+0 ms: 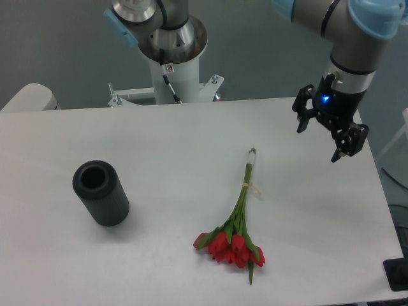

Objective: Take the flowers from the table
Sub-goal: 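Move the open gripper over the tulip stems near the tie, then lower the gripper onto the green tulip stems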

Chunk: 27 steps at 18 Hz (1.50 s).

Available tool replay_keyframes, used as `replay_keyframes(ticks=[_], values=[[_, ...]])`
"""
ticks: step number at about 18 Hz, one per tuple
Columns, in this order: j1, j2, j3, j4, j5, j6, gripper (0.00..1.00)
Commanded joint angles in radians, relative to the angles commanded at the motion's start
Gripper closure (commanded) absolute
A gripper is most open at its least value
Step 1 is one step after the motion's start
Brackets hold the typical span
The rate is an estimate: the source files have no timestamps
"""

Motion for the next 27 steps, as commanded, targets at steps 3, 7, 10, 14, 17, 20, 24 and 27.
replay_keyframes(ticks=[3, 7, 10, 14, 17, 20, 24, 27], values=[[-0.011, -0.003, -0.001, 0.006, -0.001, -0.06, 0.0], [-0.055, -0.006, -0.026, 0.02, 0.0, -0.113, 0.0], [-0.061, 0.0, -0.067, 0.049, -0.006, -0.193, 0.0], [-0.126, 0.002, -0.15, 0.165, -0.003, -0.385, 0.0], [-0.198, -0.008, -0.219, 0.297, 0.002, -0.567, 0.0], [-0.21, -0.02, -0.296, 0.362, 0.002, -0.695, 0.0], [-0.209, -0.055, -0.373, 0.463, 0.003, -0.773, 0.0], [-0.207, -0.084, -0.377, 0.483, 0.003, -0.778, 0.0]])
